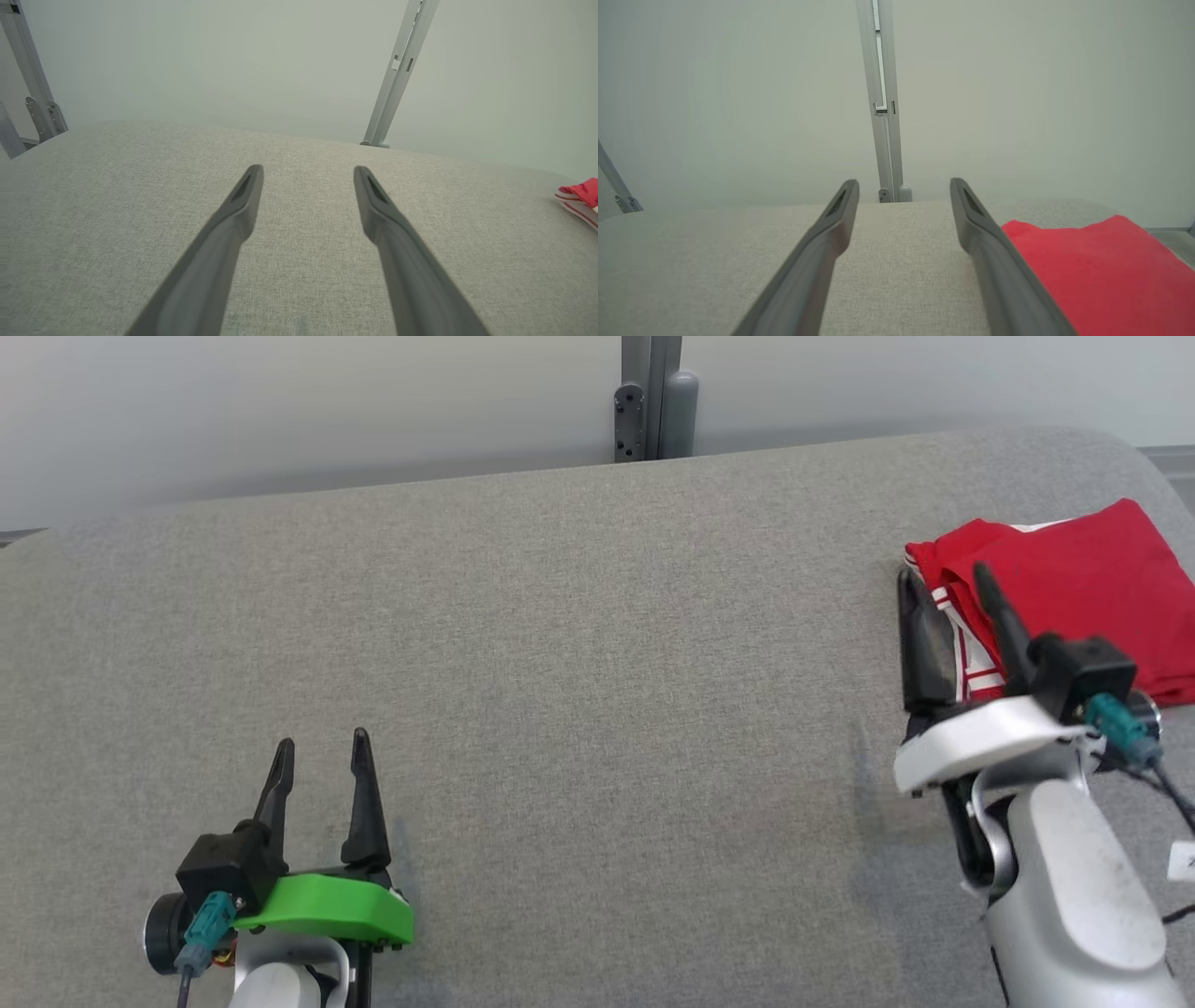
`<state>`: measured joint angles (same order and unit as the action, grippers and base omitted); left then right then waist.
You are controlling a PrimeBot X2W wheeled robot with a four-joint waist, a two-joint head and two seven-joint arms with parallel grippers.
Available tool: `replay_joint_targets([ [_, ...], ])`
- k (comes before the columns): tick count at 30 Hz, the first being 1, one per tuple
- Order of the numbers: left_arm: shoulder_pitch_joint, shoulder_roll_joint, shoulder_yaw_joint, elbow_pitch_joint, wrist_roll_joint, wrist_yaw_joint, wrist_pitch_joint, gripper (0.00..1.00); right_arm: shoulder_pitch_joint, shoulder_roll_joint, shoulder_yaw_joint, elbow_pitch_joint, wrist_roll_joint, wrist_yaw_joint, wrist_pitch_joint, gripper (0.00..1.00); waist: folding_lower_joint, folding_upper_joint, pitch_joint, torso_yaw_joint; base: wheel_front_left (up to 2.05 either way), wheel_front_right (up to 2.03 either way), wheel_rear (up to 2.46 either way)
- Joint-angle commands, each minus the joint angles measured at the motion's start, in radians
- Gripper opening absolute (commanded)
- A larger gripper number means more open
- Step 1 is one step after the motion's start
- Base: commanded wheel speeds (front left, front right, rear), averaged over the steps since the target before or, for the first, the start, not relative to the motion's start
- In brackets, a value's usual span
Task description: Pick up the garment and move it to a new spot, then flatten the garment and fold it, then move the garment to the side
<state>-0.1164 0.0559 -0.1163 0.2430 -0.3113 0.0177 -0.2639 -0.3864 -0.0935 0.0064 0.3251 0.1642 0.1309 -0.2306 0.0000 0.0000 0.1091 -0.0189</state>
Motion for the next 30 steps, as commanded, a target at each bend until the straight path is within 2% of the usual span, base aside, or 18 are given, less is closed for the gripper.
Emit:
replay_joint_targets([
  [1, 0.009, 0.001, 0.002, 0.0, 0.003, 0.005, 0.0, 1.0, 0.043, 0.007, 0.002, -0.028, -0.017, 0.0, -0.006, 1.0, 0.0, 0.0, -0.006, 0.009, 0.0, 0.0, 0.0],
  [7, 0.028, -0.002, -0.002, -0.004, 0.006, 0.005, 0.0, 1.0, 0.184, 0.039, 0.035, -0.109, -0.019, 0.0, -0.018, 1.0, 0.0, 0.0, -0.014, 0.021, 0.0, 0.0, 0.0],
  [10, 0.035, -0.002, -0.008, -0.009, 0.002, 0.006, 0.0, 1.0, 0.223, 0.042, 0.063, -0.136, 0.031, 0.0, -0.026, 1.0, 0.0, 0.0, -0.015, 0.023, 0.0, 0.0, 0.0],
  [18, 0.043, -0.004, -0.027, -0.014, -0.004, 0.018, 0.0, 1.0, 0.258, 0.042, 0.097, -0.148, 0.071, 0.0, -0.035, 1.0, 0.0, 0.0, -0.023, 0.022, 0.0, 0.0, 0.0],
  [30, 0.052, -0.005, -0.029, -0.024, -0.006, 0.034, 0.0, 1.0, 0.268, 0.042, 0.085, -0.152, 0.063, 0.0, -0.035, 1.0, 0.0, 0.0, -0.034, 0.026, 0.0, 0.0, 0.0],
])
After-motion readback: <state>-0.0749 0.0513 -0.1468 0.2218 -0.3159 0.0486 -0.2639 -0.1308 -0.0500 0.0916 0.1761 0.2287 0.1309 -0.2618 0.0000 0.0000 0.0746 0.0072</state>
